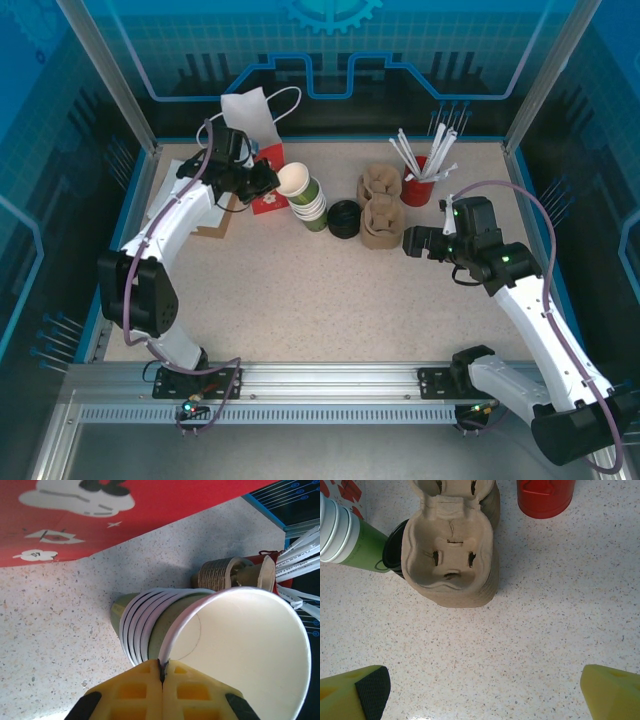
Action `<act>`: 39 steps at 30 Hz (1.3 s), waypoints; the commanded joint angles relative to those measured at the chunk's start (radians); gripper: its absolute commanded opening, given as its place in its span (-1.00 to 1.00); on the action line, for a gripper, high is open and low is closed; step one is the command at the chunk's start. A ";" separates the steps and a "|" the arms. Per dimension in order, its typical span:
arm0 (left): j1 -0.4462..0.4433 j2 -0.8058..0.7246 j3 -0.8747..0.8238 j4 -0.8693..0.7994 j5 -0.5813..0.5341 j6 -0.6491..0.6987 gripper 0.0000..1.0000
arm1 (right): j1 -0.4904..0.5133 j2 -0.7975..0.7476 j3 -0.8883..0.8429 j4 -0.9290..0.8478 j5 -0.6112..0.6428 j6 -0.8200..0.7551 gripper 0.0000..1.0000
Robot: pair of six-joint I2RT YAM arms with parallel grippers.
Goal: Pack the takeout coffee
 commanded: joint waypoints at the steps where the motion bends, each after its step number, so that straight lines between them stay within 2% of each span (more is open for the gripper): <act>1: -0.014 0.007 0.065 -0.084 -0.030 0.055 -0.90 | 0.014 -0.006 -0.009 0.014 0.019 -0.012 1.00; 25: -0.030 -0.012 0.216 -0.173 -0.032 0.092 -0.94 | 0.016 0.025 -0.005 0.013 0.012 -0.015 1.00; 34: -0.030 -0.170 0.251 -0.231 -0.081 0.125 -0.96 | 0.021 0.037 -0.008 0.019 -0.015 -0.019 1.00; 39: -0.069 -0.321 0.147 -0.291 -0.117 0.139 -0.98 | 0.045 0.068 -0.022 0.036 -0.012 -0.014 1.00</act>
